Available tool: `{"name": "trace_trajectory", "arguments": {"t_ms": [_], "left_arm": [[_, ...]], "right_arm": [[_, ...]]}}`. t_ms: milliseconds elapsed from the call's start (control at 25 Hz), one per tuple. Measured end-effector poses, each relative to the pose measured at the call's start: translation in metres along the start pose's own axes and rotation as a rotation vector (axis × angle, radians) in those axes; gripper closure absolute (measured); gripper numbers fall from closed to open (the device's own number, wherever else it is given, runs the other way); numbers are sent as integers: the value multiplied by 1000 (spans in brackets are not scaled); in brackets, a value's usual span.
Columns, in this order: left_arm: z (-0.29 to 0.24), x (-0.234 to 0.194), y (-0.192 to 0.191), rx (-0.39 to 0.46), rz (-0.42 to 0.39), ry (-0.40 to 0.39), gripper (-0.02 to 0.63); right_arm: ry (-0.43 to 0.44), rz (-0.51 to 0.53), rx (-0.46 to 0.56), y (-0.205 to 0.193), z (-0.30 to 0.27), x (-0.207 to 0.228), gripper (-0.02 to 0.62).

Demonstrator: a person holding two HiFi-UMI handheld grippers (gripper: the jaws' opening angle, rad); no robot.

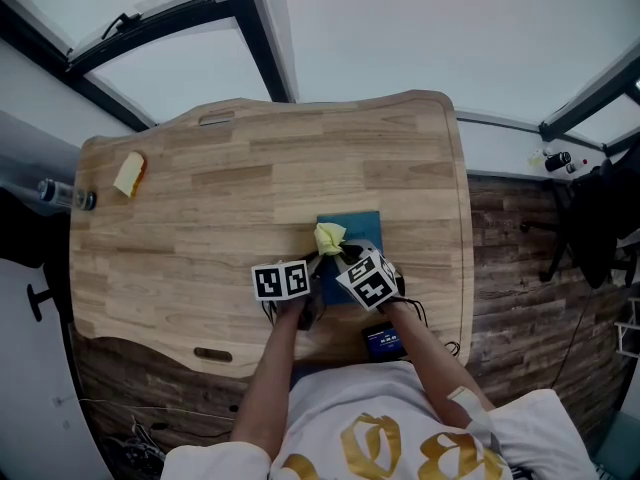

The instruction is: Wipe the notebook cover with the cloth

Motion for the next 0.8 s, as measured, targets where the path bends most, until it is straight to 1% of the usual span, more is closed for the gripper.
{"name": "trace_trajectory", "arguments": {"t_ms": [280, 400, 520, 640, 800], "left_arm": [[1, 0, -1, -1, -1, 2, 550], [-1, 2, 0, 0, -1, 1, 551], [-1, 2, 0, 1, -3, -2, 551], [0, 0, -1, 3, -3, 2, 551], [0, 1, -1, 5, -8, 6, 549]], "right_arm": [[43, 0, -18, -14, 6, -16, 558], [52, 10, -15, -19, 8, -18, 558], [58, -2, -26, -27, 10, -22, 558], [90, -22, -29, -27, 13, -30, 558], [120, -21, -51, -32, 15, -39, 558]]}}
Point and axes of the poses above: the fingertips, and each gripper's own axes: z backward along the fingers, x to its right, y out of its top, the point moved 5 cm from there along z, backward along the fingers, and after that the axes turned 11 degrees about y, right-handed, at the moved point
